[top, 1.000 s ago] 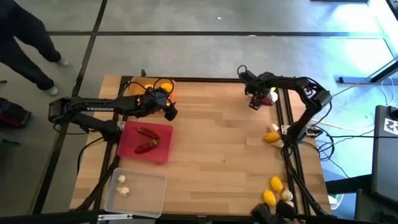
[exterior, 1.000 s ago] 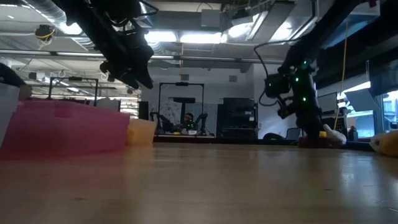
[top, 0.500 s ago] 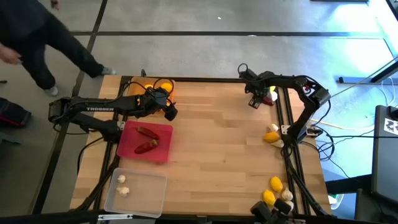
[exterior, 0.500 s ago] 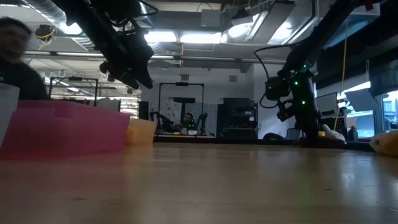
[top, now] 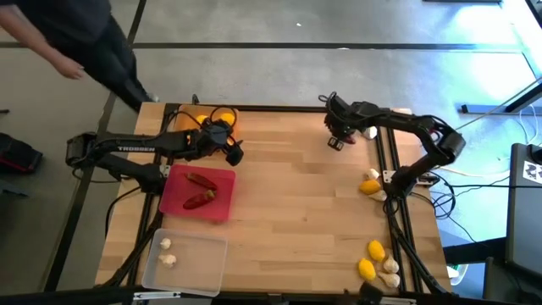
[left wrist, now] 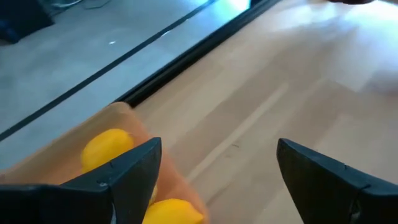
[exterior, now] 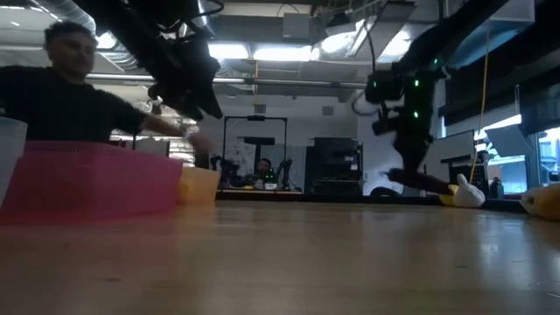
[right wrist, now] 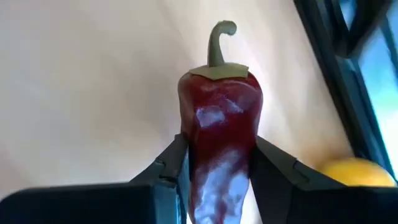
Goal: Sort produce into baskets
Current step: Put the chilli pepper into the pink bin
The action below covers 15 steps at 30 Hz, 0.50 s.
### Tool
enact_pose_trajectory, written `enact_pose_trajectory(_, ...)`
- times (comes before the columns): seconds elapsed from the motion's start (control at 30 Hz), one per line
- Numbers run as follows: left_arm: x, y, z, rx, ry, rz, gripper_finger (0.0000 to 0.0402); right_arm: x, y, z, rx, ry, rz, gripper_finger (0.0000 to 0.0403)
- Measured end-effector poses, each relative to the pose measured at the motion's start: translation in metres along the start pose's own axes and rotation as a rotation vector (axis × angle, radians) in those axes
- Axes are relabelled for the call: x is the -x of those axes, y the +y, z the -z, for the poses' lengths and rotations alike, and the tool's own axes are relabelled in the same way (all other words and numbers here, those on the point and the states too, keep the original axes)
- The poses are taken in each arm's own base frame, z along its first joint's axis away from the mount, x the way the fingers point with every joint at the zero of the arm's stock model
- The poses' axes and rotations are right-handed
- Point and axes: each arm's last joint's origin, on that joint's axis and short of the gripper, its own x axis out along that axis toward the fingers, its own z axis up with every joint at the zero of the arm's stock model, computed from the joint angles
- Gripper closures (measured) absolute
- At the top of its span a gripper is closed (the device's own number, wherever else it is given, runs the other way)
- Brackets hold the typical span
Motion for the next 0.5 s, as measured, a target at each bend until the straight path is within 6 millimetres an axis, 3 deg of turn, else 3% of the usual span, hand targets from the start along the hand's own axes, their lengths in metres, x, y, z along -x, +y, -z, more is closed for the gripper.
enact_pose_trajectory(0.23,0.006,-0.013,-0.003,-0.058,-0.05,0.096,0.0086,0.035,0.024,-0.013,0.005,-0.259,-0.111,0.0283)
enact_pose_trajectory(0.5,0.011,-0.021,-0.004,-0.086,-0.084,0.147,0.0086,0.056,0.057,-0.032,0.056,-0.51,-0.266,0.0282)
